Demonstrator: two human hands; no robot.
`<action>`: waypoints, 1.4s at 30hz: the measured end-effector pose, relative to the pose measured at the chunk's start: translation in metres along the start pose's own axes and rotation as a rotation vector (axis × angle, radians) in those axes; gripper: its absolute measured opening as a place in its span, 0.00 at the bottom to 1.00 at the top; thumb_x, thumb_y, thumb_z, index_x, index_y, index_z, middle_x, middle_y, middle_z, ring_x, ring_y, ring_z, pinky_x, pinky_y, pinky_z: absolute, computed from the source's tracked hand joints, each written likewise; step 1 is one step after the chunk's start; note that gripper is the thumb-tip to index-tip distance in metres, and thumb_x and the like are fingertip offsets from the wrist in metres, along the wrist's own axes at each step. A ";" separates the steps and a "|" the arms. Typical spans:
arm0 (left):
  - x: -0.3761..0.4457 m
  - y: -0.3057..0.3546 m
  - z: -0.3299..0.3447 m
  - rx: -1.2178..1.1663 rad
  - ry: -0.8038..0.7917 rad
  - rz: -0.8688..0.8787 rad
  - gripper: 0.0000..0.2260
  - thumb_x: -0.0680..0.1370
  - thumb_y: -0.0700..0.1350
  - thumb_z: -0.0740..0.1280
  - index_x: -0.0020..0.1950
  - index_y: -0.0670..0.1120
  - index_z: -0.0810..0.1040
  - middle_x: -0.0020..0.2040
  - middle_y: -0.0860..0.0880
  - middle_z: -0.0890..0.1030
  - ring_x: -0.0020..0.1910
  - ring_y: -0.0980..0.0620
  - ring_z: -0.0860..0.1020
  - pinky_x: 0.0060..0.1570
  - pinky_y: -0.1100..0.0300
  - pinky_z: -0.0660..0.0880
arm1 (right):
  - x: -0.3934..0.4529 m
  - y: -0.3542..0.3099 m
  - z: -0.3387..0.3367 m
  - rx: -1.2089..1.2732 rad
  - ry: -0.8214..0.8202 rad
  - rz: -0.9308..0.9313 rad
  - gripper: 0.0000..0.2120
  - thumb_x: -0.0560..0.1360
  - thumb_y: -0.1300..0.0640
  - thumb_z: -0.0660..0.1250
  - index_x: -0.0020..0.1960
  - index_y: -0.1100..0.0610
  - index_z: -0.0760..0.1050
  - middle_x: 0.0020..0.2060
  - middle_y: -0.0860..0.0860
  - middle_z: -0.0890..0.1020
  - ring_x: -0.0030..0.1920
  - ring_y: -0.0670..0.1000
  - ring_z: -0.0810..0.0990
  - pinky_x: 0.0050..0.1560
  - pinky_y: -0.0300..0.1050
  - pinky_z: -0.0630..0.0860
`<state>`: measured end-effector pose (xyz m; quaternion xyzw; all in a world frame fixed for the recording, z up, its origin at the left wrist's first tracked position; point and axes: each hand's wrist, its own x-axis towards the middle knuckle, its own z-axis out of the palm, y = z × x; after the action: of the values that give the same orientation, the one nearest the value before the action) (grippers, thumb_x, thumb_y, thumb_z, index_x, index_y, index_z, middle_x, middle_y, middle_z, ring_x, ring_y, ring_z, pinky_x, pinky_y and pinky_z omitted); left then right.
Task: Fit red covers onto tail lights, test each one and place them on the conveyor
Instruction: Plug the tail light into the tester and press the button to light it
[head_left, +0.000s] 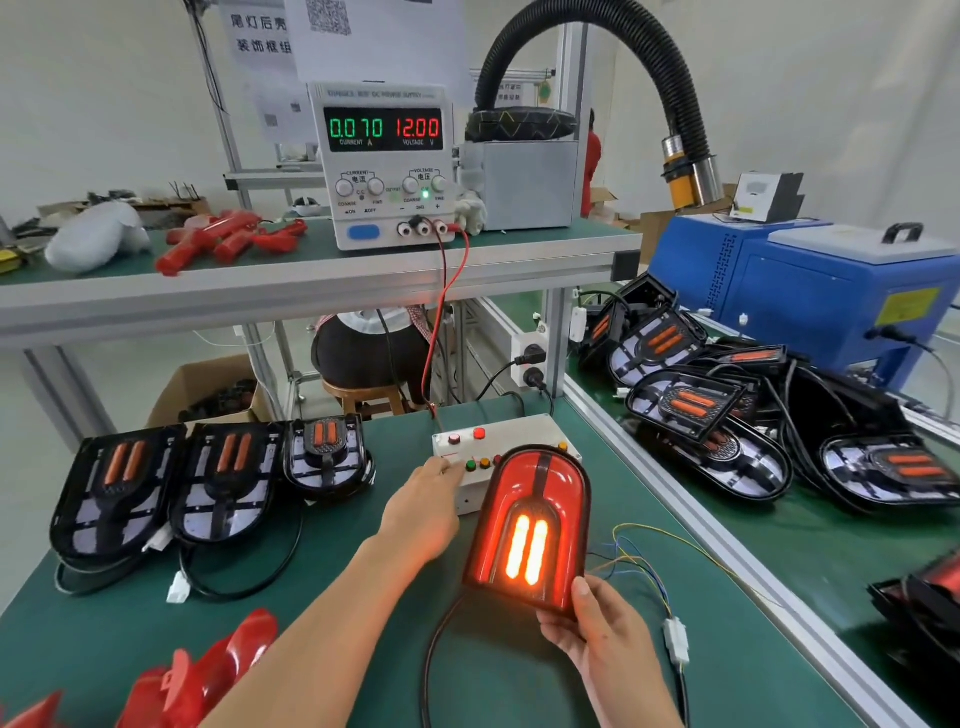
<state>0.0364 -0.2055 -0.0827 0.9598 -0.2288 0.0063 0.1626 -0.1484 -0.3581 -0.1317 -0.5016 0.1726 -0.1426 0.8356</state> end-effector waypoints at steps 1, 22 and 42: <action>0.000 0.000 -0.001 -0.012 0.000 0.000 0.31 0.80 0.34 0.62 0.81 0.50 0.61 0.78 0.49 0.65 0.75 0.48 0.67 0.70 0.53 0.71 | 0.000 0.000 0.000 0.004 0.009 0.002 0.10 0.82 0.64 0.60 0.55 0.70 0.76 0.37 0.63 0.83 0.35 0.56 0.83 0.37 0.45 0.83; 0.007 0.008 -0.001 0.022 0.067 0.042 0.26 0.80 0.36 0.64 0.79 0.46 0.66 0.73 0.48 0.71 0.70 0.48 0.71 0.68 0.54 0.72 | -0.001 -0.003 0.003 0.045 0.048 0.036 0.10 0.83 0.63 0.59 0.55 0.69 0.76 0.39 0.62 0.85 0.36 0.55 0.84 0.37 0.44 0.83; 0.015 0.019 -0.004 0.205 -0.031 0.062 0.30 0.80 0.39 0.64 0.80 0.57 0.62 0.73 0.46 0.67 0.69 0.45 0.67 0.66 0.49 0.72 | -0.002 -0.007 0.007 0.067 0.076 0.055 0.09 0.84 0.65 0.57 0.52 0.67 0.75 0.34 0.62 0.83 0.32 0.55 0.82 0.37 0.45 0.84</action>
<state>0.0420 -0.2264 -0.0719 0.9638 -0.2592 0.0201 0.0597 -0.1480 -0.3555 -0.1219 -0.4628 0.2130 -0.1440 0.8484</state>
